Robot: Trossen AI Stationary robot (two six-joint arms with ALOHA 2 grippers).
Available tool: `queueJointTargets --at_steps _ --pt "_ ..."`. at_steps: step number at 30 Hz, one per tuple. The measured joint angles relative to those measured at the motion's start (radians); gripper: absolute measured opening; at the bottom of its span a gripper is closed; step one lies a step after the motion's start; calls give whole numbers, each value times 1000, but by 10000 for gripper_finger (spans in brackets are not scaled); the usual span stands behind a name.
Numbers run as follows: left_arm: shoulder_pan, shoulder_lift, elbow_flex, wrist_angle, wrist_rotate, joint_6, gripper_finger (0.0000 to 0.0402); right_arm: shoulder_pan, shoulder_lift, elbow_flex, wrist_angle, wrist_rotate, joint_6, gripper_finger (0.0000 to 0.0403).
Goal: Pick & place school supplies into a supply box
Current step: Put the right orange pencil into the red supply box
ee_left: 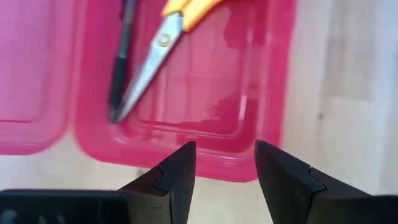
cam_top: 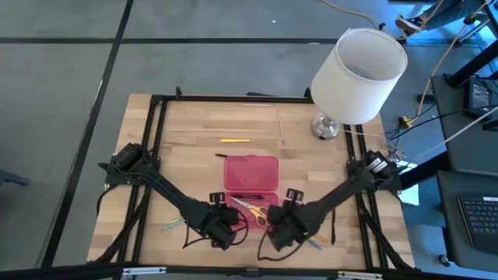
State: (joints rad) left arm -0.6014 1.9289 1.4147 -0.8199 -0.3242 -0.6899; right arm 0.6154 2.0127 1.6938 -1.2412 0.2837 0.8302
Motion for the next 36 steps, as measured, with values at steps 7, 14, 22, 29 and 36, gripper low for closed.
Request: queueJointTargets --at_steps 7,14,22,29,36 --pt "0 0 0 84 106 -71 157 95 -59 -37 -52 -51 162 163" --pt "0 0 0 92 144 -33 157 226 -82 -49 -55 84 491 163" --pt "-15 0 0 91 174 -45 157 342 -81 -49 -189 93 1018 163" --pt "-41 -7 0 -17 77 -135 157 454 -81 -49 -332 -4 1286 163" --pt "-40 -31 0 -162 31 -263 157 553 -81 -49 -330 22 1429 163"
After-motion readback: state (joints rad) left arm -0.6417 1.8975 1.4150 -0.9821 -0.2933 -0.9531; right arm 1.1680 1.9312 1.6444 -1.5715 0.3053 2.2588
